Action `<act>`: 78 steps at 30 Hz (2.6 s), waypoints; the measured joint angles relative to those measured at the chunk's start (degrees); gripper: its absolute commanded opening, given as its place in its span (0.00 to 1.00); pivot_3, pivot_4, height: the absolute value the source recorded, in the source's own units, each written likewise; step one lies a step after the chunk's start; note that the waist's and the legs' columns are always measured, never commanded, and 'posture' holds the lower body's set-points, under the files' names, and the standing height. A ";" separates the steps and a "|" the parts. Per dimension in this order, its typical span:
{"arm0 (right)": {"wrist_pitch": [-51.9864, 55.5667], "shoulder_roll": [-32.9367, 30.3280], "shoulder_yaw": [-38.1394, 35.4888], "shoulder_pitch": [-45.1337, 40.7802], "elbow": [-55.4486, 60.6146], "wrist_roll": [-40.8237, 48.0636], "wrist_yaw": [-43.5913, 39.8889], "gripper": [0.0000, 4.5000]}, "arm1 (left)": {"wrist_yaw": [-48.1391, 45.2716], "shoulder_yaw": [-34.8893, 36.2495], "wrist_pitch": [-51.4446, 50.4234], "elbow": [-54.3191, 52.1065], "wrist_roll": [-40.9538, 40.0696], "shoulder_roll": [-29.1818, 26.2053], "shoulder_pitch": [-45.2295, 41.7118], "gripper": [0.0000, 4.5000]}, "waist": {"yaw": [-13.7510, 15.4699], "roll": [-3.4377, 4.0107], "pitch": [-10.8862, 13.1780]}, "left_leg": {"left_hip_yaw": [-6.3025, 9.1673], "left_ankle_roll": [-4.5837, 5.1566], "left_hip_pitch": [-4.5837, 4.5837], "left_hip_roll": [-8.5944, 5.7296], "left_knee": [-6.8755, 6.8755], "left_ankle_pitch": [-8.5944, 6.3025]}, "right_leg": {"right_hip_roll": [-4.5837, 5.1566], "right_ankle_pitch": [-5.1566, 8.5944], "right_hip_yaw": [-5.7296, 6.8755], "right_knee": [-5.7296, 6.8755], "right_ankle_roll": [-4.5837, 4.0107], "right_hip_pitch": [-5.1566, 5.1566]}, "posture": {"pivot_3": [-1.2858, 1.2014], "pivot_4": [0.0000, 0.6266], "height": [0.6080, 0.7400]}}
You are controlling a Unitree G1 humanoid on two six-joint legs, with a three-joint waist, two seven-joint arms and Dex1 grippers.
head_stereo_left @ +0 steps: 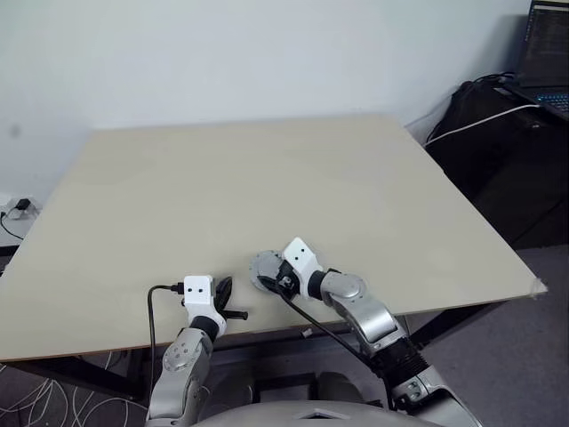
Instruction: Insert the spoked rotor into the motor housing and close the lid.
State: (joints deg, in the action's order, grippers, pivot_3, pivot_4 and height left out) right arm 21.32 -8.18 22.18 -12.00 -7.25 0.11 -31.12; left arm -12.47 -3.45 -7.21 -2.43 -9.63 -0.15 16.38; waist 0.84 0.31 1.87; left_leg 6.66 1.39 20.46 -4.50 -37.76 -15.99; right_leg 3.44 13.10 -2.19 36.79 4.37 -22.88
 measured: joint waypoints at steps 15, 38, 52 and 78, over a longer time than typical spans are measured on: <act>1.59 1.33 0.17 -0.39 0.40 -2.01 2.91 0.72 | -0.04 0.00 0.00 0.00 -0.02 0.03 0.01 0.00 | -0.02 0.02 0.00 | 0.00 -0.01 0.00 0.00 0.00 0.00 | 0.00 0.00 0.00 0.01 0.00 0.00 | 0.52 0.00 1.00; 6.71 0.40 1.12 -2.14 1.42 -2.78 1.60 0.72 | -0.18 0.65 -6.79 0.00 -0.39 -1.91 -9.85 0.00 | -0.04 0.21 -0.18 | 0.03 0.04 -0.05 -0.02 0.00 0.05 | -0.02 -0.02 0.04 0.01 0.03 0.06 | 0.52 0.00 1.00; 6.80 0.56 1.73 -1.88 1.91 -3.02 2.63 0.72 | -8.59 2.88 -34.29 6.46 -9.59 -6.90 -26.78 0.00 | -0.31 0.19 -0.21 | 0.10 0.01 -0.14 -0.03 0.06 0.09 | -0.09 -0.19 0.01 0.02 -0.27 0.09 | 0.52 0.00 1.00; 7.07 0.59 1.75 -1.77 2.08 -3.02 2.89 0.72 | -16.34 0.50 -45.85 3.64 -11.62 -13.76 -28.91 0.00 | -0.20 0.18 -0.24 | 0.07 -0.04 -0.46 -0.05 0.24 0.08 | -0.07 -0.04 -0.13 0.00 -0.11 0.35 | 0.52 0.00 1.00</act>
State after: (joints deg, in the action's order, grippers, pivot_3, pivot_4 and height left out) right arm 28.39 -7.59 23.93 -13.77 -5.17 -2.92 -28.23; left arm -28.81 -2.95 -53.06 1.21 -21.24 -13.91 -12.53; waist 0.64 0.49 1.63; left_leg 6.72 1.35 20.00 -4.55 -37.52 -15.91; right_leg 3.37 13.06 -2.32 36.79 4.27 -22.53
